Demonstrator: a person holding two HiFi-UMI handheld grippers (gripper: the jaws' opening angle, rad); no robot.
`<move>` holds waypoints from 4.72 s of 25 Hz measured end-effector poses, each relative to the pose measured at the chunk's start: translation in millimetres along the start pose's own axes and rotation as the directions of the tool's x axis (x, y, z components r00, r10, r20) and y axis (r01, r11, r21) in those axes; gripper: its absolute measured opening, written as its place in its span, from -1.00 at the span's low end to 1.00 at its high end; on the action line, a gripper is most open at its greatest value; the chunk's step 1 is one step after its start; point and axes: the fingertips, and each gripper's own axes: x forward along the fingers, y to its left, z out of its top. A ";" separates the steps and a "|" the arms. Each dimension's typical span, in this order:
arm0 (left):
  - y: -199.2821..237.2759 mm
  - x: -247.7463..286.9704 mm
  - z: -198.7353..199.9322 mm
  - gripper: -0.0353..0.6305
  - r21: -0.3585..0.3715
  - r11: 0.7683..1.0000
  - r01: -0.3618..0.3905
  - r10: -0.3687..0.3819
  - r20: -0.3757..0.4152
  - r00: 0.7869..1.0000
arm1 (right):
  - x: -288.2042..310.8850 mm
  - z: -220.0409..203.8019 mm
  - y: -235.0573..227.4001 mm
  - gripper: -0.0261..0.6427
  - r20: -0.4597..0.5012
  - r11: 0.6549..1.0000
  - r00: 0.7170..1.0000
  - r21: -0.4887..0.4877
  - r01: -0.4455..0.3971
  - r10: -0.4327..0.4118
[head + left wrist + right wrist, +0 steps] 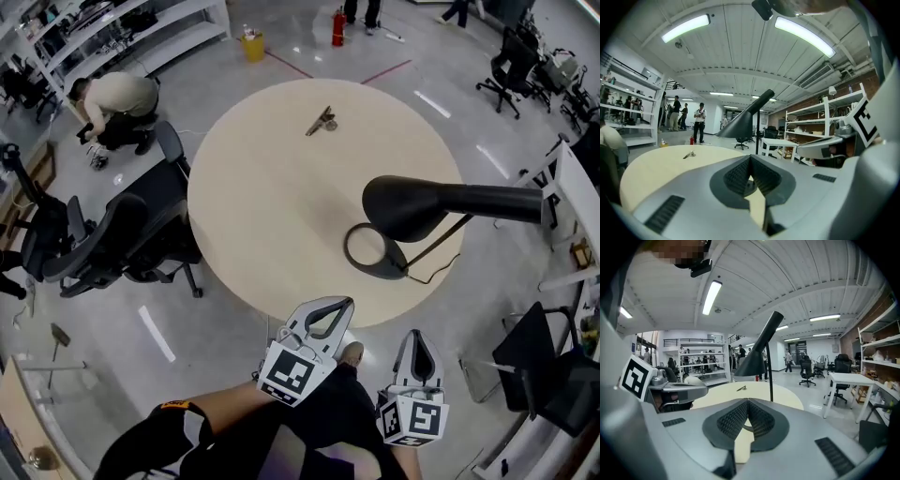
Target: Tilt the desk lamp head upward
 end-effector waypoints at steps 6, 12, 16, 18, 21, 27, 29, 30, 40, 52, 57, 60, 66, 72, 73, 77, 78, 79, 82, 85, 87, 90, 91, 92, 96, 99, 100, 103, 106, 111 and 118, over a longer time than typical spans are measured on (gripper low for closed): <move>-1.7 34.0 7.0 -0.76 -0.043 0.989 -0.138 0.139 0.004 0.990 | 27.0 22.3 -32.2 -0.87 0.028 0.987 0.988 -0.061 -0.148 0.150; -6.5 58.2 10.2 -0.76 -0.101 0.957 -0.272 0.273 0.005 0.962 | 37.3 38.4 -64.4 -0.87 0.034 0.949 0.954 -0.123 -0.290 0.296; -4.1 57.4 15.6 -0.76 -0.133 0.932 -0.336 0.341 0.017 0.940 | 39.4 53.0 -67.8 -0.87 0.037 0.912 0.920 -0.154 -0.381 0.390; -0.3 60.0 20.9 -0.76 -0.149 0.924 -0.351 0.359 0.024 0.933 | 41.6 65.3 -69.6 -0.87 0.036 0.891 0.901 -0.173 -0.420 0.432; 10.8 66.2 29.0 -0.76 -0.178 0.915 -0.362 0.373 0.027 0.928 | 41.8 91.6 -72.5 -0.87 0.039 0.862 0.875 -0.192 -0.468 0.483; 42.2 71.8 45.4 -0.75 -0.240 0.921 -0.308 0.327 0.045 0.944 | 31.5 158.7 -58.4 -0.87 0.123 0.841 0.838 -0.189 -0.507 0.532; 46.7 75.8 53.0 -0.75 -0.254 0.926 -0.280 0.305 0.064 0.950 | 28.0 179.2 -57.6 -0.87 0.149 0.838 0.832 -0.215 -0.501 0.535; 48.1 77.9 56.4 -0.75 -0.260 0.928 -0.268 0.296 0.072 0.953 | 26.3 189.2 -57.8 -0.87 0.162 0.837 0.829 -0.230 -0.496 0.536; 64.7 95.2 55.6 -0.54 -0.371 0.918 -0.138 0.191 0.110 0.975 | 8.8 290.3 -62.6 -0.87 0.285 0.820 0.791 -0.382 -0.425 0.542; 72.1 112.4 22.9 -0.29 -0.607 0.781 0.150 -0.043 0.187 0.981 | 59.7 321.9 -80.0 -0.87 0.254 0.857 0.861 -0.402 -0.321 0.441; 73.7 118.7 20.8 -0.29 -0.628 0.756 0.182 -0.072 0.197 0.978 | 76.7 320.8 -81.0 -0.87 0.231 0.866 0.877 -0.389 -0.314 0.421; 69.5 121.3 27.7 -0.29 -0.626 0.744 0.231 -0.104 0.233 0.967 | 83.7 318.0 -82.8 -0.87 0.221 0.873 0.888 -0.383 -0.302 0.404; 72.6 127.2 39.0 -0.29 -0.627 0.725 0.285 -0.132 0.280 0.951 | 97.2 311.4 -83.4 -0.87 0.193 0.876 0.902 -0.384 -0.292 0.386; 72.8 130.2 40.1 -0.29 -0.629 0.702 0.333 -0.166 0.311 0.936 | 102.9 311.5 -83.7 -0.87 0.195 0.883 0.906 -0.370 -0.288 0.377; 72.0 130.9 41.5 -0.29 -0.631 0.693 0.350 -0.174 0.325 0.930 | 103.9 311.9 -83.5 -0.87 0.194 0.884 0.905 -0.367 -0.291 0.378; 77.1 135.7 46.9 -0.29 -0.628 0.668 0.400 -0.205 0.362 0.909 | 112.6 312.3 -77.3 -0.87 0.191 0.885 0.904 -0.358 -0.298 0.382; 79.5 136.1 46.6 -0.29 -0.628 0.666 0.403 -0.207 0.363 0.908 | 114.2 311.8 -75.3 -0.87 0.191 0.885 0.904 -0.357 -0.300 0.384; 80.6 136.3 46.3 -0.29 -0.629 0.665 0.404 -0.208 0.364 0.908 | 114.4 311.3 -74.3 -0.87 0.191 0.885 0.903 -0.357 -0.300 0.384; 78.1 136.4 45.6 -0.29 -0.630 0.663 0.405 -0.208 0.365 0.908 | 110.7 310.1 -76.0 -0.87 0.195 0.886 0.904 -0.358 -0.295 0.380; 76.9 135.8 44.4 -0.29 -0.630 0.660 0.410 -0.214 0.366 0.906 | 109.8 309.9 -76.0 -0.87 0.194 0.886 0.907 -0.362 -0.289 0.375; 75.7 136.0 44.6 -0.29 -0.625 0.662 0.414 -0.220 0.366 0.904 | 110.8 310.6 -75.4 -0.87 0.185 0.883 0.909 -0.372 -0.286 0.373; 74.8 136.3 45.2 -0.29 -0.620 0.666 0.415 -0.223 0.366 0.904 | 113.2 311.4 -75.3 -0.87 0.184 0.883 0.910 -0.371 -0.286 0.372; 74.9 136.0 45.3 -0.29 -0.620 0.666 0.415 -0.222 0.366 0.904 | 113.0 311.6 -75.8 -0.87 0.192 0.887 0.909 -0.364 -0.283 0.369; 75.2 135.4 45.6 -0.29 -0.620 0.665 0.415 -0.221 0.368 0.903 | 112.1 311.5 -76.6 -0.87 0.202 0.891 0.909 -0.358 -0.278 0.365; 82.2 131.8 53.5 -0.31 -0.605 0.684 0.407 -0.205 0.376 0.904 | 109.3 308.8 -82.7 -0.87 0.220 0.904 0.911 -0.334 -0.266 0.350; 84.8 129.0 63.0 -0.32 -0.583 0.710 0.394 -0.193 0.378 0.906 | 104.4 302.5 -94.2 -0.87 0.228 0.915 0.913 -0.305 -0.262 0.338; 84.7 128.0 65.6 -0.33 -0.576 0.718 0.391 -0.187 0.380 0.906 | 101.9 299.2 -98.9 -0.87 0.230 0.919 0.914 -0.297 -0.260 0.333; 88.1 124.0 74.9 -0.34 -0.554 0.740 0.381 -0.173 0.391 0.904 | 96.5 290.3 -109.9 -0.87 0.237 0.928 0.918 -0.273 -0.252 0.319; 96.0 117.5 90.0 -0.36 -0.533 0.758 0.376 -0.161 0.406 0.900 | 94.9 284.8 -114.7 -0.87 0.236 0.938 0.923 -0.247 -0.245 0.303; 112.1 106.1 119.3 -0.39 -0.487 0.790 0.372 -0.152 0.431 0.889 | 96.7 276.0 -118.7 -0.87 0.224 0.950 0.935 -0.214 -0.228 0.275; 115.9 98.0 160.6 -0.45 -0.394 0.835 0.383 -0.182 0.460 0.869 | 96.8 256.1 -133.7 -0.87 0.218 0.966 0.946 -0.154 -0.208 0.239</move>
